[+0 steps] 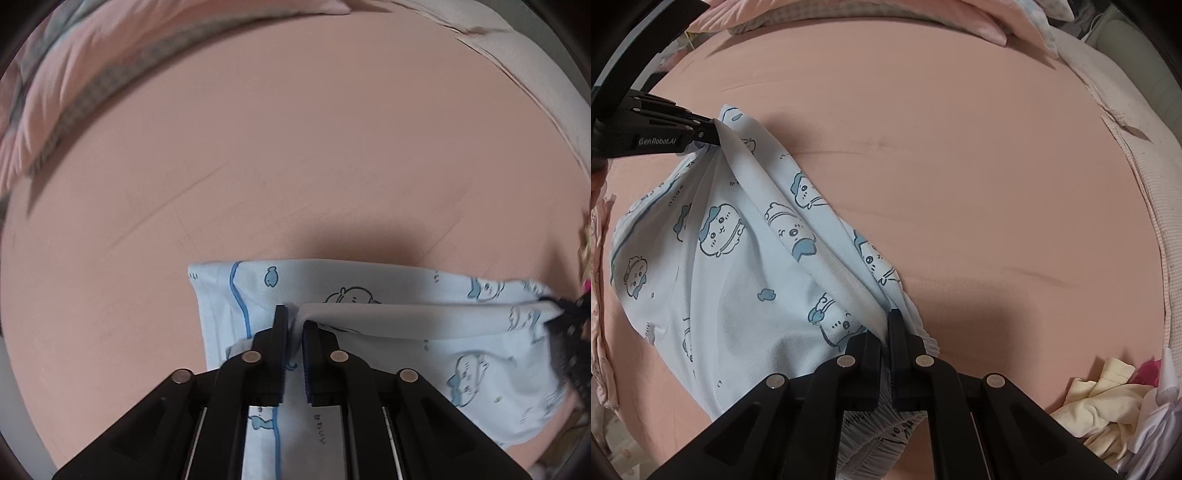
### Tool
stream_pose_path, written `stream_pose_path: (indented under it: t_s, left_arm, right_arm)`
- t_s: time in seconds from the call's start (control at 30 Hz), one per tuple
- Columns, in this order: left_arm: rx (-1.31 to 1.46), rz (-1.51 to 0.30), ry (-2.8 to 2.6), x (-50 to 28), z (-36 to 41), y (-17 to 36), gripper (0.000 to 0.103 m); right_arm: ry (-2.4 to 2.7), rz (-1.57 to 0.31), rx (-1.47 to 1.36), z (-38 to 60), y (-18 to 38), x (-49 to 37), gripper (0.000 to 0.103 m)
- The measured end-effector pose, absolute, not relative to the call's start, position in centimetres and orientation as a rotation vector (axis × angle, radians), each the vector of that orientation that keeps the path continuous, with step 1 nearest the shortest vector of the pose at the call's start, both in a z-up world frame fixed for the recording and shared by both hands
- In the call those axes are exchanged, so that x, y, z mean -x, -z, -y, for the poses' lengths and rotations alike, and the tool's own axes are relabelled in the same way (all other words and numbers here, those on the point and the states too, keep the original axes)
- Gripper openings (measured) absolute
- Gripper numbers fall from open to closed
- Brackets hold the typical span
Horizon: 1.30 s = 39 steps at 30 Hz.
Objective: Fold clothes
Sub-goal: 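Open both grippers and release the folded top onto the bed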
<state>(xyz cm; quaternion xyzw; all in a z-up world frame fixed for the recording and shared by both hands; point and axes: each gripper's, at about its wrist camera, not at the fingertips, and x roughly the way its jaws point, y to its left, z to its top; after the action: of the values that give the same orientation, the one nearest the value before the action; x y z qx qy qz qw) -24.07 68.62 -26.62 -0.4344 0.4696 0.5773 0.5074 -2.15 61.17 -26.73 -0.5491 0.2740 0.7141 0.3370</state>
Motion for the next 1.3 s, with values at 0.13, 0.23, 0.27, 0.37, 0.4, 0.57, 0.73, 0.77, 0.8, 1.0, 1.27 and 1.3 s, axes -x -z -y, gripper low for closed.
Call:
stream_pose_path:
  t_s: [0.13,0.23,0.27,0.37,0.4,0.57,0.73,0.77,0.8,1.0,1.27,1.3]
  left_arm:
    - [1.061,-1.119,-1.428,24.8,-68.8,25.8,0.037]
    - [1.035,-1.113,-1.453,25.3,-68.8,24.7,0.054]
    - [1.028,-1.107,-1.457,25.4,-68.8,24.3,0.054]
    - [1.007,-1.113,-1.479,25.5,-68.8,23.3,0.054]
    - [1.004,-1.12,-1.491,25.5,-68.8,23.1,0.054]
    - [0.99,-1.107,-1.518,25.2,-68.3,22.5,0.054]
    - [0.983,-1.064,-1.507,24.5,-66.6,21.8,0.054]
    - [0.982,-1.058,-1.505,24.3,-66.3,21.7,0.054]
    - [0.981,-1.055,-1.502,24.1,-65.9,21.6,0.054]
    - [1.009,-1.043,-1.476,23.0,-64.4,21.4,0.054]
    - [1.038,-0.962,-1.465,18.6,-61.0,20.6,0.054]
    - [1.039,-0.962,-1.469,18.2,-60.3,20.5,0.054]
  right_arm:
    - [-1.838,-0.827,1.375,-62.1,26.1,1.3,0.015]
    - [-1.833,-0.887,1.327,-62.7,25.4,0.4,0.025]
    - [-1.81,-0.854,1.326,-62.8,25.1,0.2,0.029]
    - [-1.754,-0.765,1.322,-62.9,24.1,-0.3,0.05]
    - [-1.748,-0.749,1.319,-62.9,23.8,-0.4,0.05]
    - [-1.699,-0.761,1.295,-62.1,22.9,-1.6,0.051]
    - [-1.686,-0.799,1.272,-60.5,22.5,-3.0,0.051]
    - [-1.696,-0.814,1.263,-60.0,22.4,-3.2,0.051]
    - [-1.705,-0.827,1.257,-59.5,22.3,-3.4,0.051]
    - [-1.705,-0.847,1.276,-57.2,21.9,-4.6,0.051]
    - [-1.752,-0.821,1.286,-55.1,20.2,-5.6,0.051]
    - [-1.764,-0.805,1.285,-54.6,19.9,-5.5,0.051]
